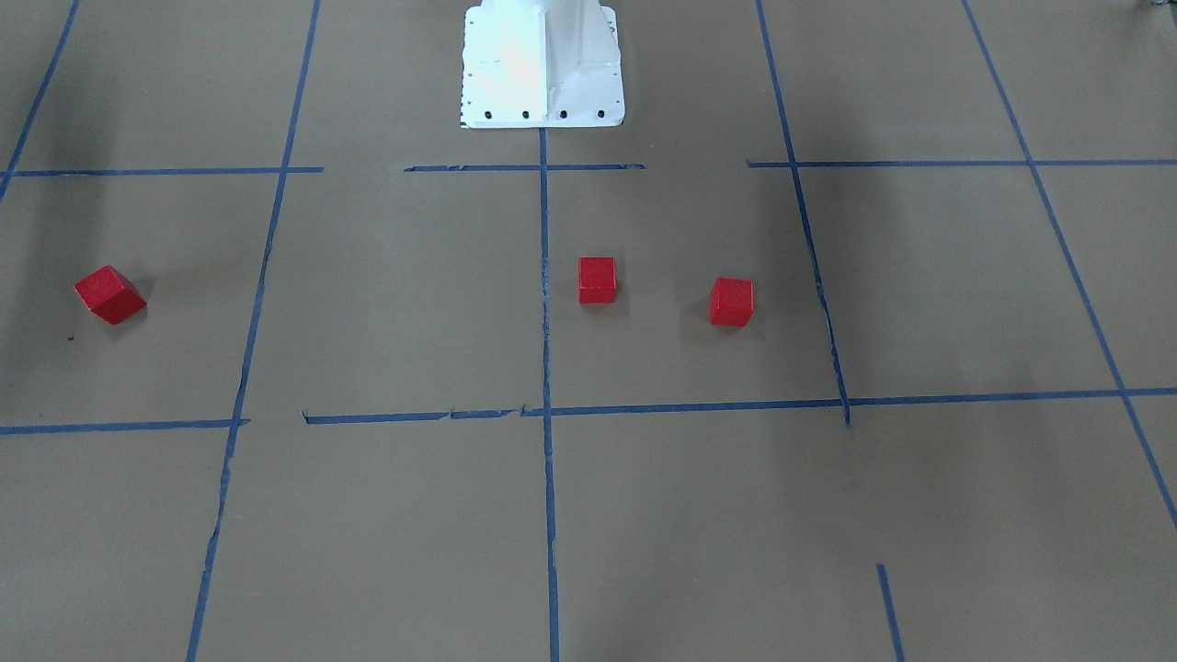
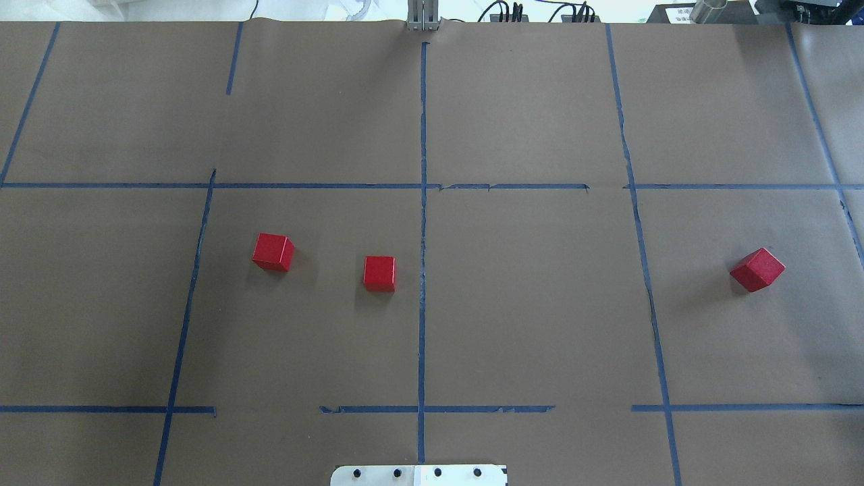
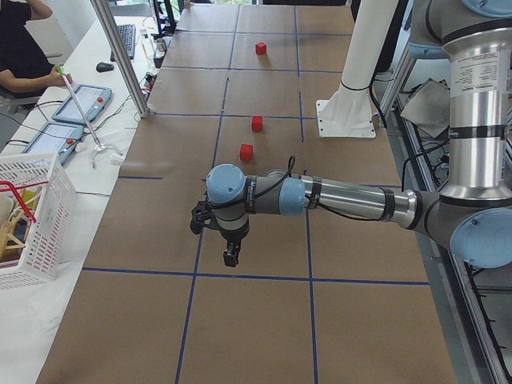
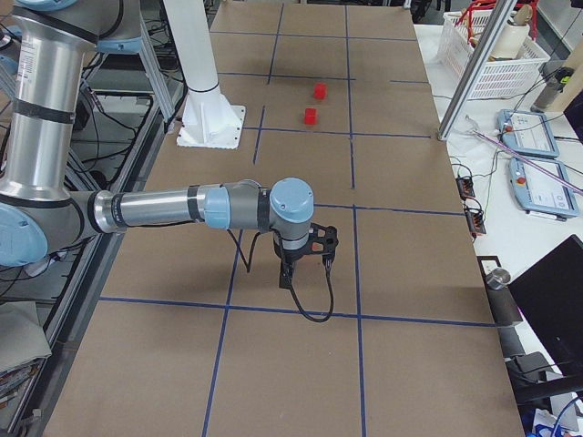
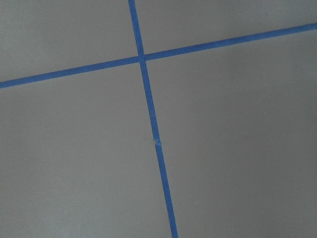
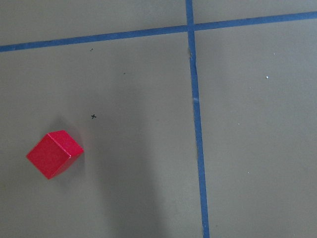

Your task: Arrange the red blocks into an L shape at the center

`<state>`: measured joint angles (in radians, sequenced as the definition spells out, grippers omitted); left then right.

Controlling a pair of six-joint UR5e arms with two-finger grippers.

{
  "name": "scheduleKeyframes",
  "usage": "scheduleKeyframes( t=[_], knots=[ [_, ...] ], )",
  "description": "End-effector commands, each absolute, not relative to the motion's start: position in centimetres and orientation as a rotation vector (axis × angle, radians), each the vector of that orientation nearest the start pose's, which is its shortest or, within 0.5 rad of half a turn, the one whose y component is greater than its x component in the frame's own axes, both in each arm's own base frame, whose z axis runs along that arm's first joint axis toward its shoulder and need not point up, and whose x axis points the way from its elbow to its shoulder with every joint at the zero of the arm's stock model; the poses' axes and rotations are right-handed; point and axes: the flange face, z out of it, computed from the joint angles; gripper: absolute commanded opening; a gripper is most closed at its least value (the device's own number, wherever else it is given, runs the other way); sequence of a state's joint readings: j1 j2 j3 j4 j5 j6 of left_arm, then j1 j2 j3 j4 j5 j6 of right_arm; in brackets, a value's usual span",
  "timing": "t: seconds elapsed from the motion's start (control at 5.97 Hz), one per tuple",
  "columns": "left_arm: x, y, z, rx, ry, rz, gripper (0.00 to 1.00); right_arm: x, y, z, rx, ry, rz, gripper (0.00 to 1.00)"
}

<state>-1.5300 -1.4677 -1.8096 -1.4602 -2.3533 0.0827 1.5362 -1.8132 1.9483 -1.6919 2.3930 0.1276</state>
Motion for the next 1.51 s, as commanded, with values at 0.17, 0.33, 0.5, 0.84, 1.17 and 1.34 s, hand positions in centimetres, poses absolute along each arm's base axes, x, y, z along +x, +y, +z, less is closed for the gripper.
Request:
scheduleKeyframes(
  t=[0.17,0.33,0.5,0.84,1.17,1.34],
  knots=[
    [-4.4,-44.7,59.9,0.041,0.782,0.127,1.0,4.6,-38.7,59.0,-0.059,-0.823,0.082,1.0],
    [-4.4,-44.6,59.4,0.052,0.782,0.134,1.0,4.6,-38.7,58.8,-0.059,-0.833,0.087,1.0],
    [-4.3,-44.6,59.6,0.047,0.781,0.134,1.0,4.6,-38.7,58.7,-0.052,-0.833,0.077,1.0],
    [-4.3,-44.6,59.9,0.039,0.782,0.123,1.0,4.5,-38.9,58.5,-0.05,-0.832,0.078,1.0],
    [-4.3,-44.6,59.9,0.038,0.782,0.124,1.0,4.1,-39.5,57.9,-0.046,-0.852,0.074,1.0],
    [-4.3,-44.6,59.5,0.047,0.782,0.128,1.0,4.2,-39.4,57.9,-0.044,-0.849,0.066,1.0]
  ],
)
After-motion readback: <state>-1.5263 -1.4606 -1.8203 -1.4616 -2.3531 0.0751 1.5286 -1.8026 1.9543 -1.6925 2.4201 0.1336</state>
